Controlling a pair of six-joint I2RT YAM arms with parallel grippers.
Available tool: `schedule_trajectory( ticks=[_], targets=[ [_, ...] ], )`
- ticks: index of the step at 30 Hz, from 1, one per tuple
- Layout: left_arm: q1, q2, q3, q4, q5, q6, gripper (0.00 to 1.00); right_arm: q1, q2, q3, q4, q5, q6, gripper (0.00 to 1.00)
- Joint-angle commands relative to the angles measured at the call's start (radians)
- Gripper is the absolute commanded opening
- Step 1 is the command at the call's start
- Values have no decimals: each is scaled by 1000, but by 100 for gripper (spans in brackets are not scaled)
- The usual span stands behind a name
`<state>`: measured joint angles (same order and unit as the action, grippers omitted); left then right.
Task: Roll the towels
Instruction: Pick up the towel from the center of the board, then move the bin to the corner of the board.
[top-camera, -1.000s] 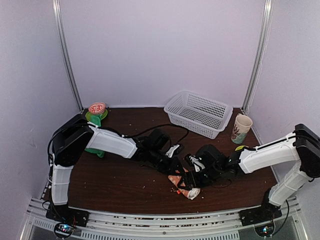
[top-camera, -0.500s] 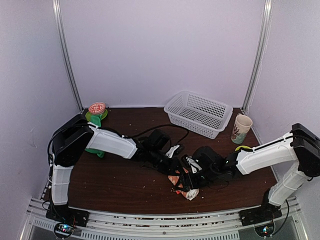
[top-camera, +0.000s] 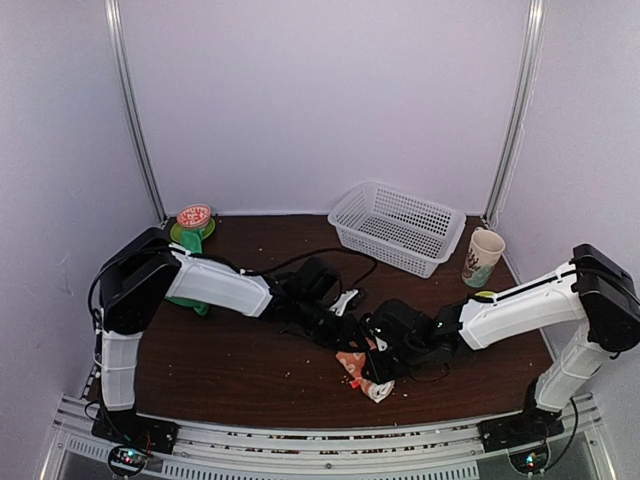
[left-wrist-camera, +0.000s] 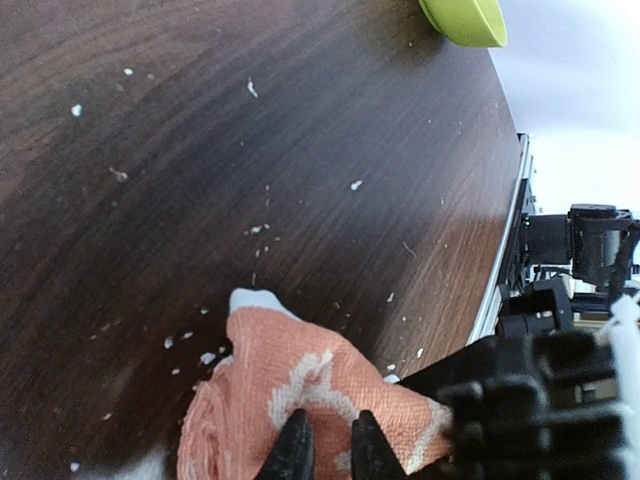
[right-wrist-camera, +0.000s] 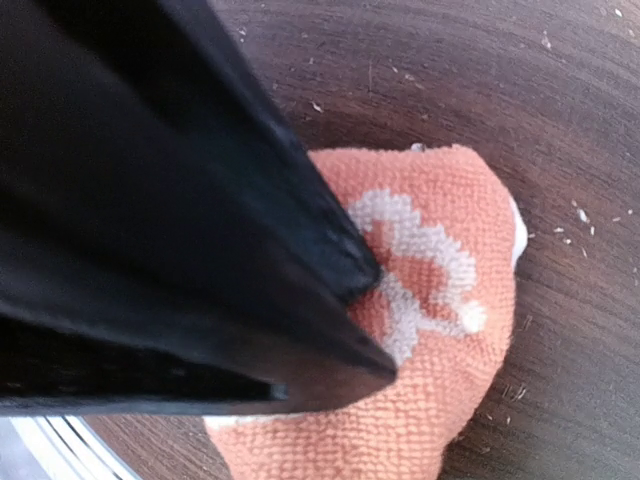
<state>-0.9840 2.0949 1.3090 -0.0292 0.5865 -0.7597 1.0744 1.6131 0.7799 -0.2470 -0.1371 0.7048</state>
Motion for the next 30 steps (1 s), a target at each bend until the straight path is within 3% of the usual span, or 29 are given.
schedule_trajectory(
  ticks=[1, 11, 17, 24, 30],
  targets=[
    [4, -81, -19, -68, -77, 21, 16, 25, 31, -71, -217, 16, 7, 0],
    [85, -407, -106, -132, -223, 3, 19, -18, -217, 60, -392, 152, 7, 0],
    [97, -627, -144, -219, -400, 59, 20, -275, -306, 336, -532, 224, -120, 0],
    [103, -765, -252, -225, -533, 77, 20, -552, -108, 745, -554, 240, -120, 0],
    [104, -770, -307, -218, -538, 59, 20, -651, 140, 1034, -564, 315, -3, 0]
  ],
)
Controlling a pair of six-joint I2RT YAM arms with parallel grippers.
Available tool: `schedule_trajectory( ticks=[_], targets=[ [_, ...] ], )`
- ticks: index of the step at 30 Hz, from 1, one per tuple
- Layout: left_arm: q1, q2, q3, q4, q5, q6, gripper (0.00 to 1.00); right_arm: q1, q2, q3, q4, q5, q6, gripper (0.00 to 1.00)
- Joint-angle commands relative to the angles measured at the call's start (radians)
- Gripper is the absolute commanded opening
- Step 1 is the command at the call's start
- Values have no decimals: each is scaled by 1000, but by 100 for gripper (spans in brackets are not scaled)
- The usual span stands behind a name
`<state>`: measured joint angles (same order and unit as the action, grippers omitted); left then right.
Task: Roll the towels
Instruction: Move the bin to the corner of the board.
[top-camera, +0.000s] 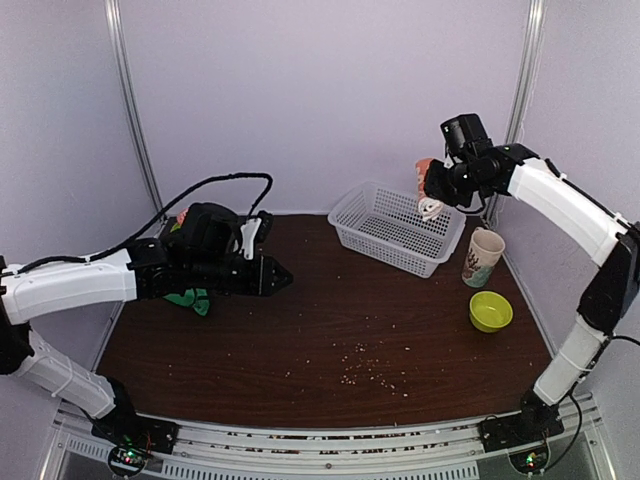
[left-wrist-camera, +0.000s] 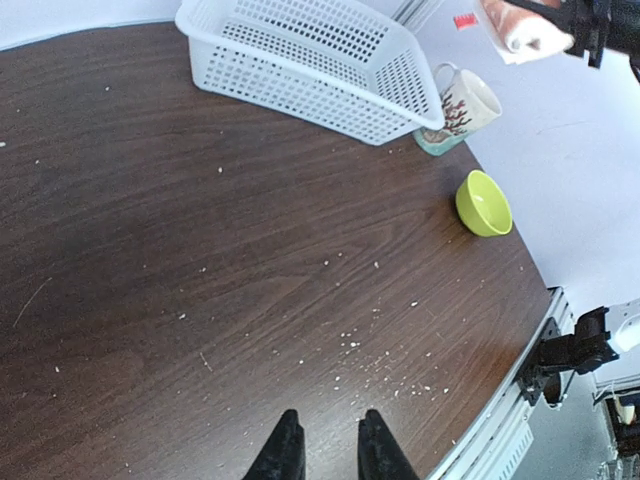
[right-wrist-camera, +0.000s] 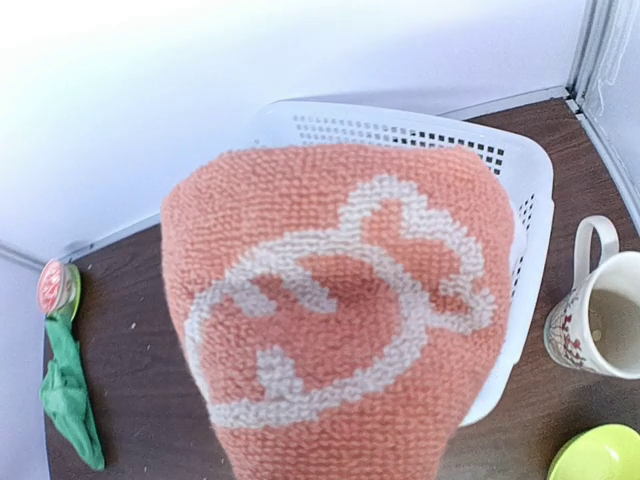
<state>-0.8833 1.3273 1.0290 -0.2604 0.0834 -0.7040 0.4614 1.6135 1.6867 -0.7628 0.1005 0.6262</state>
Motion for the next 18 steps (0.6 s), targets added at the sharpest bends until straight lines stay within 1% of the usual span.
schedule_trajectory(
  ticks=[1, 5, 9, 13, 15, 18],
  targets=[
    [3, 6, -31, 20, -30, 0, 20, -43, 185, 172, -55, 93, 93, 0],
    [3, 53, -32, 40, -2, -14, 20, -53, 350, 342, -91, 133, 137, 0],
    [4, 107, -16, 55, 26, -20, 19, -69, 510, 493, -118, 104, 167, 0],
    [3, 150, 4, 49, 30, -12, 19, -81, 673, 649, -179, 83, 163, 0],
    [4, 161, 9, 43, 20, -5, 19, -91, 727, 682, -188, 61, 159, 0],
    [4, 172, 7, 43, 11, 1, 19, -108, 779, 666, -183, 30, 147, 0]
  ],
)
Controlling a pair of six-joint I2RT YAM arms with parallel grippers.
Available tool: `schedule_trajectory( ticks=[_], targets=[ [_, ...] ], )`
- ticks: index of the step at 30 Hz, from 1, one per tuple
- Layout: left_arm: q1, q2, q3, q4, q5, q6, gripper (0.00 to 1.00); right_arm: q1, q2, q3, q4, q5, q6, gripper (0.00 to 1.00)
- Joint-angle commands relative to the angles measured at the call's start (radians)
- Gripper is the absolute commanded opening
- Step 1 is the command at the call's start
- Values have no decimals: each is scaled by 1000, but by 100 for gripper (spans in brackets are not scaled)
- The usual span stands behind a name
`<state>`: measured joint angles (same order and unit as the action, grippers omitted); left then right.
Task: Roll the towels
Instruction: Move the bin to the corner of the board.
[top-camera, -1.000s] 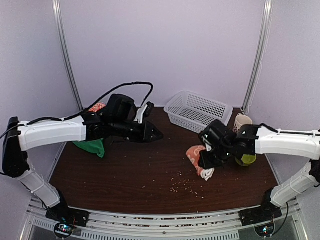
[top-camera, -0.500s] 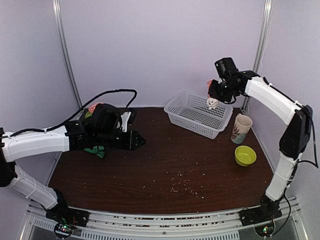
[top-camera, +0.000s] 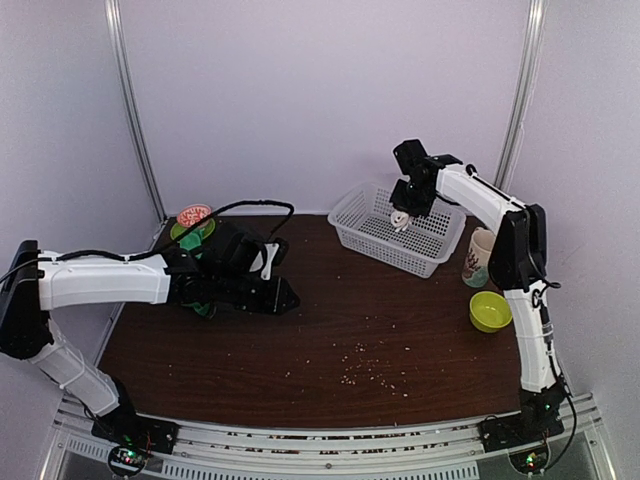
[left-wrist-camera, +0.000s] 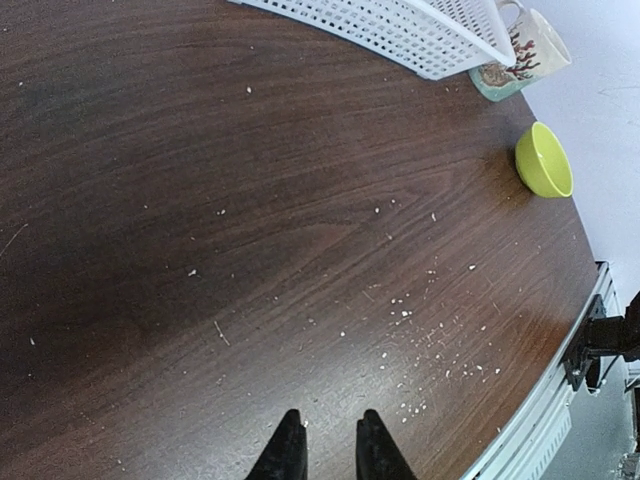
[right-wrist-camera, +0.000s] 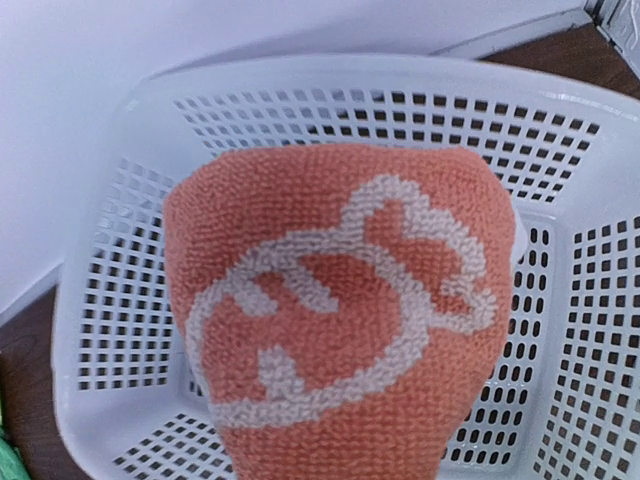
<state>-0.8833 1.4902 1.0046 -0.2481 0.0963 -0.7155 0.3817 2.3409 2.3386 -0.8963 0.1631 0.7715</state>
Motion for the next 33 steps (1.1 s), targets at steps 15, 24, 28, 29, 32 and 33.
schedule_trajectory(
  ticks=[15, 24, 28, 29, 32, 33],
  targets=[
    [15, 76, 95, -6, -31, 27, 18, 53, 32, -196, -48, -225, -274, 0],
    [122, 119, 209, -94, -144, 27, 23, 132, -41, -268, -30, -290, -339, 0],
    [196, 114, 247, -101, -161, 24, 31, 187, -67, -315, -33, -312, -368, 0],
    [216, 115, 257, -92, -156, 29, 35, 204, -72, -327, -30, -327, -380, 0],
    [266, 140, 305, -62, -127, 53, 54, 231, -82, -354, -33, -345, -398, 0],
    [277, 163, 332, -62, -117, 69, 62, 237, -84, -363, -35, -347, -404, 0]
  ],
)
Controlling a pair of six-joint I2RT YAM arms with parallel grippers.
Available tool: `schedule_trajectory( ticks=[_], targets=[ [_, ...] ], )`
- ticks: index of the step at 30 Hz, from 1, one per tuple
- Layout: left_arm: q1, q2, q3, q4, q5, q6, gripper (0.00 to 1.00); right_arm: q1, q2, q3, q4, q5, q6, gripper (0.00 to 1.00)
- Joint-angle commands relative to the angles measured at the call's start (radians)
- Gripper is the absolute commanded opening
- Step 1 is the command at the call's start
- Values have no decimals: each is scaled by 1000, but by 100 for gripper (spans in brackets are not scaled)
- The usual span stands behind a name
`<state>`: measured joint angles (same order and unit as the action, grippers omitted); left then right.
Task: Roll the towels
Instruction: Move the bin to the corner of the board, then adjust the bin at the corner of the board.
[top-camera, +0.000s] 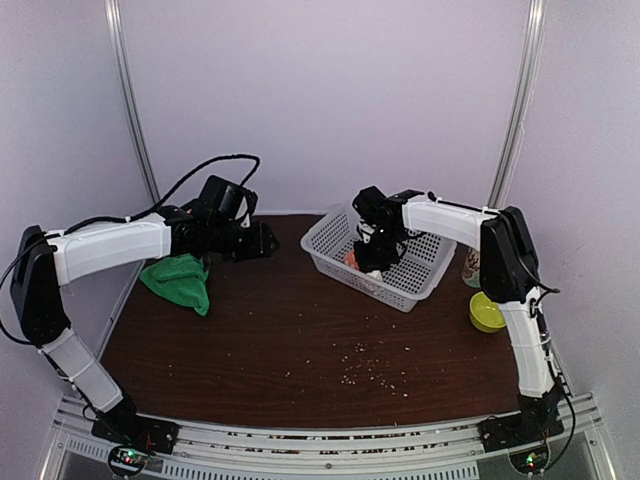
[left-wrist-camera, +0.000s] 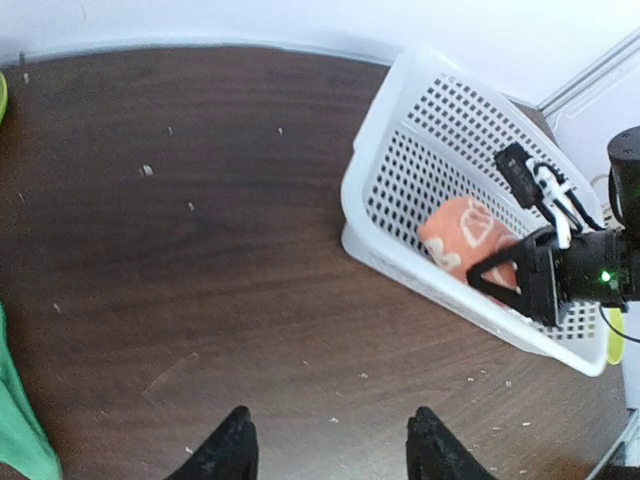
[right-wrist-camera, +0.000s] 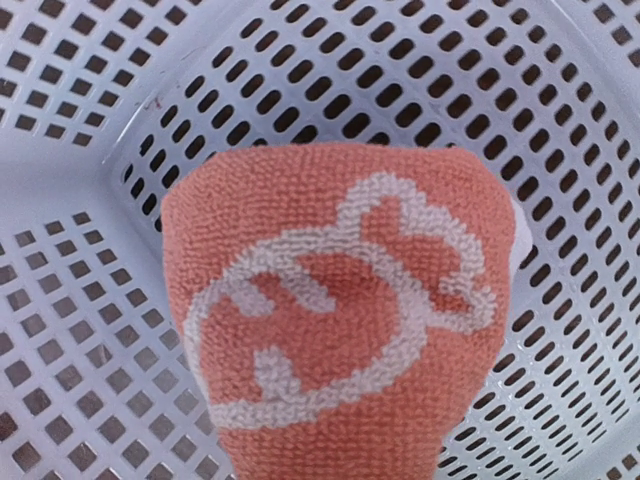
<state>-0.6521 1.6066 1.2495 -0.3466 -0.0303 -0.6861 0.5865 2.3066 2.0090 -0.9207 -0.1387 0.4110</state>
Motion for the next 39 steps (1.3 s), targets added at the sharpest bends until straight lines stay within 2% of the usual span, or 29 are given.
schedule_trajectory(
  ticks=[1, 5, 11, 17, 20, 23, 26, 29, 34, 39],
  targets=[
    [58, 88, 130, 27, 30, 62, 66, 36, -52, -49, -13, -48, -48, 0],
    [66, 266, 368, -50, 91, 180, 72, 37, -97, -120, 9, -18, -35, 0],
    [67, 545, 695, -197, 155, 304, 72, -10, -194, -132, 57, 27, 38, 0],
    [92, 728, 881, -250, 177, 328, 72, -48, -258, -134, 84, 74, 78, 0],
    [106, 791, 937, -278, 193, 324, 66, -65, -269, -126, 90, 94, 93, 0],
    [108, 777, 892, -253, 204, 298, 47, -81, -257, -107, 93, 109, 108, 0],
    [107, 712, 749, -157, 214, 244, 30, -93, -225, -78, 100, 114, 139, 0],
    [104, 636, 590, -52, 203, 167, 17, -100, -195, -67, 129, 114, 190, 0],
    [86, 524, 384, 70, 149, 23, 1, -104, -134, -49, 161, 98, 290, 0],
    [50, 454, 287, 106, 67, -93, 0, -103, -92, -26, 135, 142, 316, 0]
  ],
)
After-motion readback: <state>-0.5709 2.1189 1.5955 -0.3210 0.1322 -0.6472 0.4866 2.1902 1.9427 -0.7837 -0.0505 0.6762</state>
